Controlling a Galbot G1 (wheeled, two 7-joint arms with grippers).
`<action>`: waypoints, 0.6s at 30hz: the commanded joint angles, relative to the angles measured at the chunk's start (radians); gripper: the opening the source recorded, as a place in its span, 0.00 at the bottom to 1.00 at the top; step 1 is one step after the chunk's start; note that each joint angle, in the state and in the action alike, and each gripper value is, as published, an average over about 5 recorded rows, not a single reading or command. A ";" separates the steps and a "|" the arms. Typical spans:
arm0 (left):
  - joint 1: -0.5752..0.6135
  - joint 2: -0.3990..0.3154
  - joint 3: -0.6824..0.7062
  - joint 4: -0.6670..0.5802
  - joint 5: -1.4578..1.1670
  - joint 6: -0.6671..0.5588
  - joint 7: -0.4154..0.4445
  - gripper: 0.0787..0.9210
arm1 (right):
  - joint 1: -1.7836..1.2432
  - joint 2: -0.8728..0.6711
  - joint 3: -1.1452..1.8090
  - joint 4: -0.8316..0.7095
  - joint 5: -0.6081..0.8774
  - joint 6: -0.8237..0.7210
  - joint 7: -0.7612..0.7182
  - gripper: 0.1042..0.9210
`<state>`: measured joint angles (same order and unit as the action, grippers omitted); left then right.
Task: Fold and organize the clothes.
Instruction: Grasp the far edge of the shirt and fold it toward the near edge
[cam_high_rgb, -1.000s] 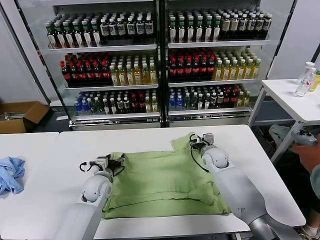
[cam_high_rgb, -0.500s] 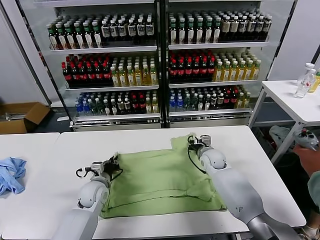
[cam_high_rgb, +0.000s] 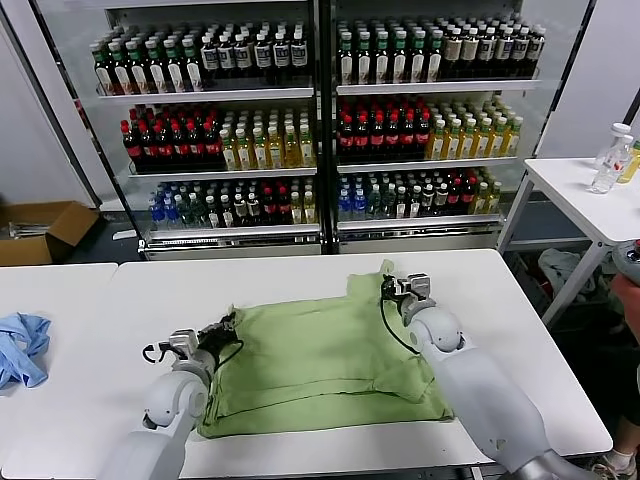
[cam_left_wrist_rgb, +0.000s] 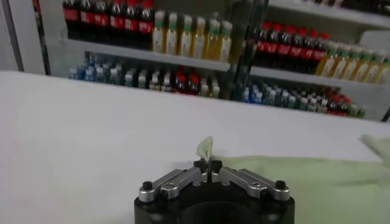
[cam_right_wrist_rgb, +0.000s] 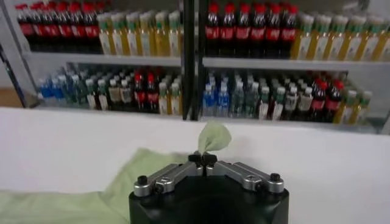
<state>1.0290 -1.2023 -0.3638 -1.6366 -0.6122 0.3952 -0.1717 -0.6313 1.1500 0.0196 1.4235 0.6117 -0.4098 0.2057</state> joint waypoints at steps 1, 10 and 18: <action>0.121 0.035 -0.055 -0.218 -0.039 -0.019 0.004 0.01 | -0.143 -0.063 0.100 0.229 -0.008 0.021 0.005 0.00; 0.272 0.043 -0.136 -0.347 -0.045 -0.013 0.007 0.01 | -0.378 -0.129 0.188 0.456 -0.006 0.000 0.032 0.00; 0.383 0.025 -0.143 -0.406 0.068 0.015 0.021 0.01 | -0.572 -0.147 0.256 0.587 -0.020 -0.030 0.059 0.00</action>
<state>1.2550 -1.1714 -0.4663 -1.9232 -0.6360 0.3941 -0.1573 -0.9751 1.0392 0.1926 1.8175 0.5983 -0.4243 0.2471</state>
